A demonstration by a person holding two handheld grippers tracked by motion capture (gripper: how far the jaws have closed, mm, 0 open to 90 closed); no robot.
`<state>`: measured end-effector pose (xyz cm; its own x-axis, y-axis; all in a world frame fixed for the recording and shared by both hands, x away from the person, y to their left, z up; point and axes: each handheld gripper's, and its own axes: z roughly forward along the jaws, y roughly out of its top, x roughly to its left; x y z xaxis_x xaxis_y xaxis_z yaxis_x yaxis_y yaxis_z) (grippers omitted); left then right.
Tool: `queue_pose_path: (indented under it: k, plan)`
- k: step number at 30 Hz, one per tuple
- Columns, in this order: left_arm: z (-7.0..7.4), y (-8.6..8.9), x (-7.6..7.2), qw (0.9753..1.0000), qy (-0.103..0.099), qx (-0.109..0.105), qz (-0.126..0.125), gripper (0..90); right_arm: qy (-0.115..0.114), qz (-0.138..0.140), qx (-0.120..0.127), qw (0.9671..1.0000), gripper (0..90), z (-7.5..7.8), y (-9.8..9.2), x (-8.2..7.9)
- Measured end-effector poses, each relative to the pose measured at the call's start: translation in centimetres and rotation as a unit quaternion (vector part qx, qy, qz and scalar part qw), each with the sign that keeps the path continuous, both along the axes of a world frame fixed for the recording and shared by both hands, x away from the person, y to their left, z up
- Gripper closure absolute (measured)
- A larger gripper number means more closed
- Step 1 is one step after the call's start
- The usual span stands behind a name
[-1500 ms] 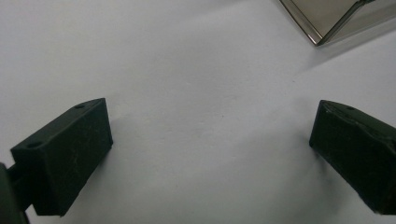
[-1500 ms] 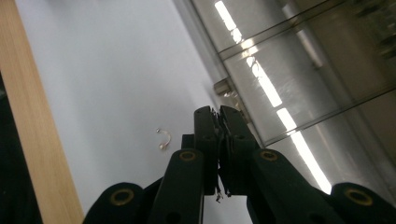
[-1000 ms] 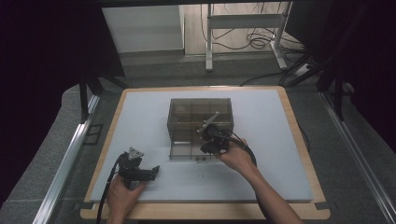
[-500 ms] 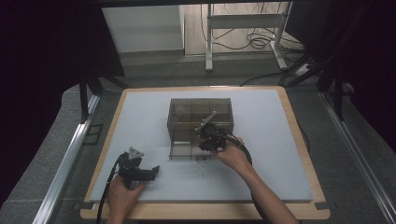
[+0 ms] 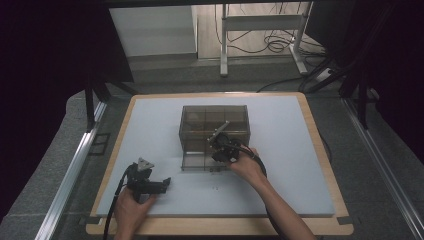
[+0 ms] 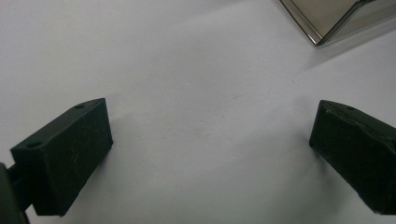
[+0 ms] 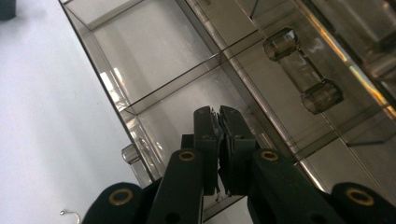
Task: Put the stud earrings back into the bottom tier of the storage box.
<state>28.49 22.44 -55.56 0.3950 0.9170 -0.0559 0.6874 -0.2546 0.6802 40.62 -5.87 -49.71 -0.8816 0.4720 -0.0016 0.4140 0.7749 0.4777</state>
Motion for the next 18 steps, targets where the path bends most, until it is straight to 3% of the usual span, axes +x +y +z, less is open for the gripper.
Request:
queue_pose_path:
  k: [11,18]
  plan:
    - [0.01,0.00,0.00,1.0000,0.000,0.000,0.000,0.0,0.003,0.001,-0.004,1.0000,83.8,-0.80,0.25,0.24]
    - [0.01,0.00,0.00,1.0000,0.001,0.000,0.000,0.0,-0.003,0.000,0.001,1.0000,78.7,-0.45,0.27,0.21]
